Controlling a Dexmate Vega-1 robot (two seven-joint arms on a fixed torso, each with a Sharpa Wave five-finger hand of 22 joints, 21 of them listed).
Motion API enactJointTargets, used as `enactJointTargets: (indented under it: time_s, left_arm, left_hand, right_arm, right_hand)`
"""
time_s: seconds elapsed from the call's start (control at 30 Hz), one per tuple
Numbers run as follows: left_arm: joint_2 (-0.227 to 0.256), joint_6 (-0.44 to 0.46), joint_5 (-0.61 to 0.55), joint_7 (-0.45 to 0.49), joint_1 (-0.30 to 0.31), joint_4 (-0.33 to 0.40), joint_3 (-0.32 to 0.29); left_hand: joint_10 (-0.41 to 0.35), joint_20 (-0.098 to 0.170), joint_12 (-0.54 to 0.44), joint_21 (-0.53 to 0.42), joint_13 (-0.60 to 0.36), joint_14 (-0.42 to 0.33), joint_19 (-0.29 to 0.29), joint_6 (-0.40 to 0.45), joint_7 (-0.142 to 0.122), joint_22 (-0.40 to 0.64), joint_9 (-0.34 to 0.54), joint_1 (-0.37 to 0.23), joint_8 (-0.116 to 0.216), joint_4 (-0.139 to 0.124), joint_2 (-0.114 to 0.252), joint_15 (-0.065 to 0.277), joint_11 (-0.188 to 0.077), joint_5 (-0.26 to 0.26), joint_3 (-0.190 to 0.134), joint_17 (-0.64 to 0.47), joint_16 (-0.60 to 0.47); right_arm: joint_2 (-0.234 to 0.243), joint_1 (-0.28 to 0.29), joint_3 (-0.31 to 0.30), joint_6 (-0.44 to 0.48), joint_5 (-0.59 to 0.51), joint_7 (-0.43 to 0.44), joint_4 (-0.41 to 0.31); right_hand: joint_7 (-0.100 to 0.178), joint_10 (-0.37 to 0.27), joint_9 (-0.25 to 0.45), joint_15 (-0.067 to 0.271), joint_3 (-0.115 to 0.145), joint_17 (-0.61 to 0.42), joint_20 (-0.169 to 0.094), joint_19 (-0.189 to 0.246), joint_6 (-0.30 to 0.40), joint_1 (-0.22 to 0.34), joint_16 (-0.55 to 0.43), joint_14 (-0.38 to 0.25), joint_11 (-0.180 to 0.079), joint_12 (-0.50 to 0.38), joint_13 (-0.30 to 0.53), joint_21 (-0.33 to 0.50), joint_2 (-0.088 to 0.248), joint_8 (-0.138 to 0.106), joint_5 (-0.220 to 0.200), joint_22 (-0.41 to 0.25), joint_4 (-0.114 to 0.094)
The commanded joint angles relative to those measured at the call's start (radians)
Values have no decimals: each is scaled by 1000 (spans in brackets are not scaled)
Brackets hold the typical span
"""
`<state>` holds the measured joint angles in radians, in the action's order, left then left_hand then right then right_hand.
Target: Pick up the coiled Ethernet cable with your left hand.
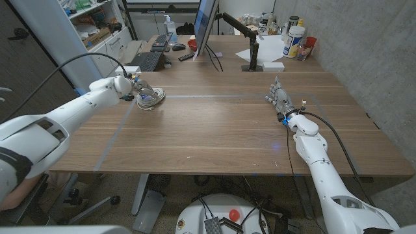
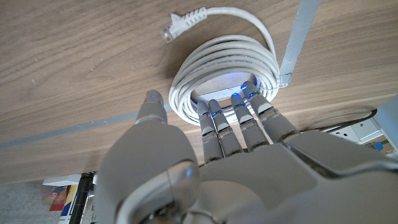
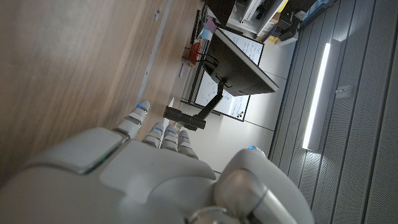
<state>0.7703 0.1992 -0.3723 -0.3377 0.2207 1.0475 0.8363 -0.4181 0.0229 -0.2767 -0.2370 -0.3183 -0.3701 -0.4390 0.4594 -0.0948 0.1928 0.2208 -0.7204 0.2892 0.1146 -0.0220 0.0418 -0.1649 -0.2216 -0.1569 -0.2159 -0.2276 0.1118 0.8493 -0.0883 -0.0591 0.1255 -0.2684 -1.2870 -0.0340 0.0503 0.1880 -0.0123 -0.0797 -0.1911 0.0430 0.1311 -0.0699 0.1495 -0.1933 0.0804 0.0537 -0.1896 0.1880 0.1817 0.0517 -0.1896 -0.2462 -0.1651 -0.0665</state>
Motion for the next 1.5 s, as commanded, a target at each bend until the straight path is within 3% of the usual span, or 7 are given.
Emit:
enactJointTargets:
  time_s: [0.03,1.1,1.5]
  left_arm:
    - [-24,-9,-5,4,-18,-40,16]
    - [-35,-13,-52,31,-24,-50,48]
    - [-25,-11,-40,31,-10,-36,36]
  left_hand:
    - [-10,0,5,0,-6,-7,-13,9,-4,4,4,-5,9,-1,10,131,3,-2,2,-6,1]
    - [-28,2,5,-1,-11,-21,-19,37,-8,4,5,-19,22,6,16,138,-5,-1,-1,-5,0]
    - [-8,5,22,0,-16,-6,-19,-1,-10,4,6,-135,10,48,62,137,-11,10,-48,-3,6]
  right_arm:
    - [-1,2,-2,6,5,-6,-5]
    - [-3,1,-6,8,11,-14,-6]
    - [-3,1,-5,5,9,-15,-4]
  right_hand:
    - [-7,6,2,-5,-7,-3,8,4,-6,6,-5,8,4,-7,3,6,5,-6,5,-4,2]
    - [-6,7,2,-6,-9,-3,9,4,-6,6,-5,8,4,-7,3,6,6,-6,5,-4,2]
    - [-8,7,2,-5,-10,-3,10,5,-6,7,-5,8,4,-7,3,6,7,-6,5,-4,2]
